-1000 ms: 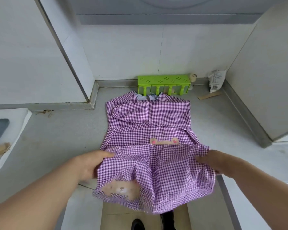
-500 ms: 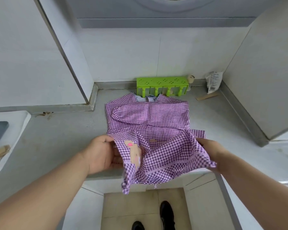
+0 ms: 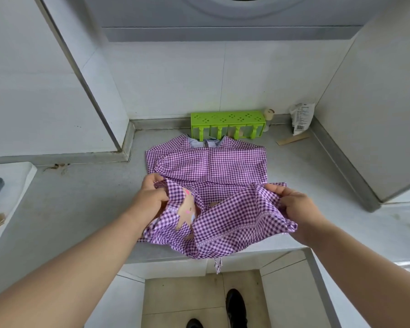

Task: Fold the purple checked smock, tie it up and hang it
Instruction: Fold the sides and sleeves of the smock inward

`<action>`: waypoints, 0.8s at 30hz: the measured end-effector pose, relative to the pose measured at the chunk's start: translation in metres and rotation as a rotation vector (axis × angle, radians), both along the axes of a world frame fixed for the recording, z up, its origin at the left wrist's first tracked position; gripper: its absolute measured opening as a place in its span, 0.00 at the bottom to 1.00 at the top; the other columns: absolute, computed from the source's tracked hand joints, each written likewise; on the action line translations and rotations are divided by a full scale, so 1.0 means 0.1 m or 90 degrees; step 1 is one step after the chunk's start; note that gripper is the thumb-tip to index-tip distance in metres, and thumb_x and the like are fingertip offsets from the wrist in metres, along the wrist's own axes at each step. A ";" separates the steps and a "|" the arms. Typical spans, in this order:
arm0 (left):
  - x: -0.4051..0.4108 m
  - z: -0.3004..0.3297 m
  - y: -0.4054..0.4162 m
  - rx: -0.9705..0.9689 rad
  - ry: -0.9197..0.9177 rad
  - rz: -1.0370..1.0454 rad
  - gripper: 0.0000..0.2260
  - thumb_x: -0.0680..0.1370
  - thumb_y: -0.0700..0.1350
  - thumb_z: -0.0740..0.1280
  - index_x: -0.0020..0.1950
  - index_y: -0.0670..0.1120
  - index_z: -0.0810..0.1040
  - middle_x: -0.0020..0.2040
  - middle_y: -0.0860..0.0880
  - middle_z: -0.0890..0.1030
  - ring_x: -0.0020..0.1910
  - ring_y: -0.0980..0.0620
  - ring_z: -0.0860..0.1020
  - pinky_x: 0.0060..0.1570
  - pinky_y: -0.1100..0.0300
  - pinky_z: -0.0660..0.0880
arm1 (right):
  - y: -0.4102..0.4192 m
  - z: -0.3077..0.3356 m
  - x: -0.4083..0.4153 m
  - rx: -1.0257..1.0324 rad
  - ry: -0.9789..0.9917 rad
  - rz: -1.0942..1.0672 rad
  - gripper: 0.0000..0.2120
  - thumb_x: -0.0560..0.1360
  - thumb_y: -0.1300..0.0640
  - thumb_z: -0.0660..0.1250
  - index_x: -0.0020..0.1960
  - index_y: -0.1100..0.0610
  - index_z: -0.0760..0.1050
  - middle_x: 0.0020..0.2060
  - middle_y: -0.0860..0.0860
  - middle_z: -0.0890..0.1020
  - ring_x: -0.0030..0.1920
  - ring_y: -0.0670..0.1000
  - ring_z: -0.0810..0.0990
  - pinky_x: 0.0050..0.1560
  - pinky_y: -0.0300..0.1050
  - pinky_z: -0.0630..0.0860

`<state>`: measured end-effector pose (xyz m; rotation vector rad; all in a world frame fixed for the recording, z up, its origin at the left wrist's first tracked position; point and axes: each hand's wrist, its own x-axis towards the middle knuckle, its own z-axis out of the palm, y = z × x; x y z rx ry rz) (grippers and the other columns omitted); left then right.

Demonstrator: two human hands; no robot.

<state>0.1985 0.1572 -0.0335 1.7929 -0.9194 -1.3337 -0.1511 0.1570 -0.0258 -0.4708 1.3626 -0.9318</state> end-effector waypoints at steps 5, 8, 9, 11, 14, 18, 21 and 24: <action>-0.14 0.06 -0.02 0.054 0.155 -0.152 0.27 0.78 0.22 0.55 0.60 0.46 0.84 0.54 0.42 0.87 0.46 0.48 0.87 0.43 0.56 0.84 | -0.05 -0.09 -0.04 -0.082 0.069 0.134 0.25 0.79 0.78 0.59 0.62 0.55 0.82 0.57 0.57 0.86 0.55 0.59 0.87 0.53 0.56 0.85; -0.13 -0.03 -0.12 -0.037 -0.135 -0.310 0.27 0.80 0.27 0.61 0.68 0.55 0.82 0.66 0.52 0.83 0.59 0.55 0.83 0.59 0.59 0.80 | -0.08 -0.20 -0.05 -0.151 0.328 0.218 0.22 0.76 0.69 0.71 0.59 0.44 0.83 0.52 0.51 0.87 0.44 0.53 0.87 0.48 0.55 0.85; -0.12 -0.05 -0.14 -0.085 -0.271 -0.384 0.28 0.80 0.29 0.62 0.72 0.56 0.80 0.68 0.55 0.80 0.62 0.57 0.81 0.64 0.58 0.78 | -0.08 -0.21 -0.04 -0.167 0.415 0.247 0.21 0.76 0.67 0.71 0.58 0.42 0.83 0.48 0.49 0.86 0.36 0.51 0.83 0.38 0.52 0.83; -0.13 -0.08 -0.17 -0.177 -0.504 -0.512 0.28 0.79 0.33 0.64 0.74 0.58 0.77 0.67 0.59 0.76 0.62 0.56 0.77 0.66 0.54 0.76 | -0.08 -0.23 -0.03 -0.201 0.555 0.266 0.17 0.77 0.64 0.69 0.56 0.42 0.82 0.48 0.48 0.82 0.30 0.51 0.76 0.27 0.44 0.73; -0.19 -0.07 -0.18 -0.285 -0.705 -0.602 0.21 0.79 0.37 0.65 0.69 0.54 0.79 0.62 0.56 0.77 0.58 0.51 0.78 0.61 0.50 0.77 | -0.08 -0.27 -0.08 -0.289 0.662 0.267 0.10 0.79 0.64 0.70 0.54 0.49 0.80 0.59 0.46 0.73 0.48 0.46 0.79 0.47 0.37 0.78; -0.24 0.00 -0.22 -0.308 -0.807 -0.628 0.10 0.82 0.43 0.64 0.61 0.52 0.81 0.57 0.53 0.76 0.59 0.51 0.75 0.67 0.51 0.72 | -0.02 -0.19 -0.10 -0.263 0.668 0.303 0.14 0.83 0.61 0.61 0.57 0.44 0.78 0.56 0.43 0.81 0.50 0.44 0.82 0.56 0.50 0.82; -0.26 0.02 -0.24 -0.276 -0.806 -0.645 0.07 0.82 0.46 0.64 0.56 0.52 0.81 0.55 0.54 0.74 0.58 0.51 0.73 0.67 0.52 0.71 | 0.00 -0.13 -0.10 -0.214 0.651 0.362 0.18 0.84 0.60 0.54 0.56 0.40 0.76 0.48 0.44 0.83 0.43 0.50 0.85 0.47 0.54 0.85; -0.18 -0.02 -0.26 -0.249 -0.760 -0.633 0.04 0.79 0.48 0.69 0.53 0.52 0.82 0.56 0.55 0.74 0.58 0.52 0.71 0.66 0.52 0.71 | -0.03 -0.14 -0.13 -0.277 0.700 0.458 0.22 0.82 0.67 0.62 0.61 0.40 0.78 0.53 0.43 0.82 0.49 0.47 0.84 0.48 0.36 0.81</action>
